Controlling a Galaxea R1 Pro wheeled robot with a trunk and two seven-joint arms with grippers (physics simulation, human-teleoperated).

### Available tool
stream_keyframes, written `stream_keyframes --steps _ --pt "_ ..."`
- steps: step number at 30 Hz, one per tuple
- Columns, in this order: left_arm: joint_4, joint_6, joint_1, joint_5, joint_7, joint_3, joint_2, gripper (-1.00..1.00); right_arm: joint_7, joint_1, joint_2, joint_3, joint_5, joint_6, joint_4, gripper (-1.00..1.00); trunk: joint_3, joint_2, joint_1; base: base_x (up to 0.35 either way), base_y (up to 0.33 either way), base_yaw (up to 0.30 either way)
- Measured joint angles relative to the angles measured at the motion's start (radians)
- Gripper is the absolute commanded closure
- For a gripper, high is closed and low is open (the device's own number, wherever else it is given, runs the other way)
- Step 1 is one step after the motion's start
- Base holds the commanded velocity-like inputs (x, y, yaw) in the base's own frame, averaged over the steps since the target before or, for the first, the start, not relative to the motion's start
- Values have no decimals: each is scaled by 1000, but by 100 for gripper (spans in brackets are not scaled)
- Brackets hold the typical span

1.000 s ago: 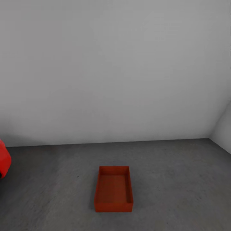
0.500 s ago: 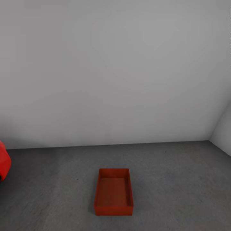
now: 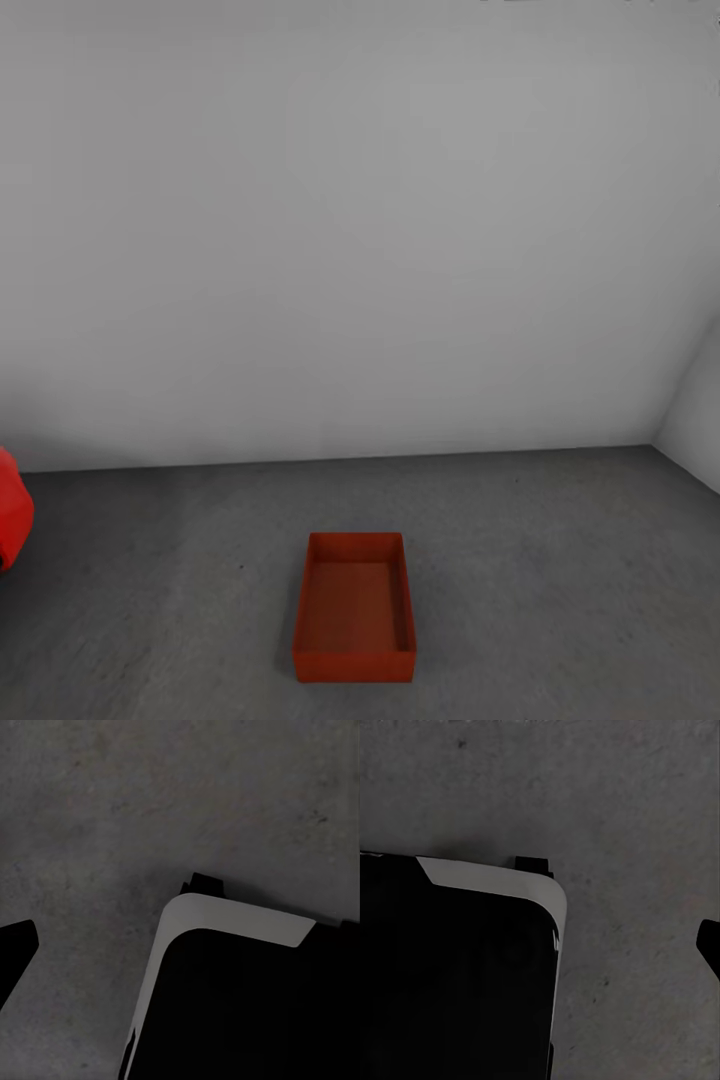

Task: Move the two storage containers from the living room to the garage. In the garage, place one container on the floor and stack the other container on top of it (either order is fine).

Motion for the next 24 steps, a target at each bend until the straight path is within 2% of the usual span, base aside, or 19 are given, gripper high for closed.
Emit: stream_keyframes --steps 9,13,24 --pt "1 0 0 1 0 0 1 -100 0 0 0 -1 0 -1 0 -100 15 0 0 0 0 0" --pt "2 -1 0 33 0 0 2 -100 -2 0 1 -1 -2 -8 0 -100 21 0 0 0 0 0" --pt "2 0 0 38 0 0 1 -100 -2 0 1 -1 -1 -9 0 -100 40 0 0 0 0 0"
